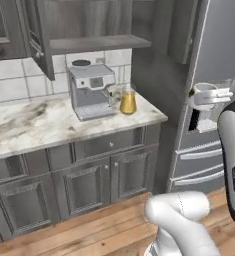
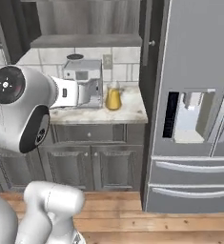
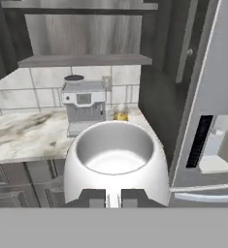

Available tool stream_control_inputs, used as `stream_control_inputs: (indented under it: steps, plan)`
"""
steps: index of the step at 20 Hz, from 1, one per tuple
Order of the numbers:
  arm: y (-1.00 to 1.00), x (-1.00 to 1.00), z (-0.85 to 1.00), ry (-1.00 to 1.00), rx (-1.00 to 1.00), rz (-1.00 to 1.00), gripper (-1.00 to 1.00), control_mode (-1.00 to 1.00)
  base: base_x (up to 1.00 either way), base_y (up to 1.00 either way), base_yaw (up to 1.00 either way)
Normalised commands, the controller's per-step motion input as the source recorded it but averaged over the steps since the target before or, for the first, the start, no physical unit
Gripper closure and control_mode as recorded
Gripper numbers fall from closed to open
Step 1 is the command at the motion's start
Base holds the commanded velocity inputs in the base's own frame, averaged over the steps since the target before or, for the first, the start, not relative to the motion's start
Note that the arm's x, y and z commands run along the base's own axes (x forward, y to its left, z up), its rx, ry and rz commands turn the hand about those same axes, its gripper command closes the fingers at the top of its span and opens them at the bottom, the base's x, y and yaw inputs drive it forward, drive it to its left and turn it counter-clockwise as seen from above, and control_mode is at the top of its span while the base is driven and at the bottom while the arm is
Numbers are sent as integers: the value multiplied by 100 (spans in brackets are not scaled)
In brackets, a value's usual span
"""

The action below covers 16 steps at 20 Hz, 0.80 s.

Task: There is a tray on the dining counter. Grab the cup, mug, and pitcher and place them on the tray. The pitcher may be placed next to the tray if it cannot fit the tray.

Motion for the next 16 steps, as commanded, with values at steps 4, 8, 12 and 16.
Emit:
stream_control_inputs:
  steps: [4,8,12,16]
  plan:
    - [0,0,0,0,0,0,100,100,-99,-20,-85]
    - [0,0,0,0,0,0,100,100,-91,-6,-98]
    - [0,0,0,0,0,0,100,100,-82,0,-100]
    - [0,0,0,0,0,0,100,100,-68,0,-100]
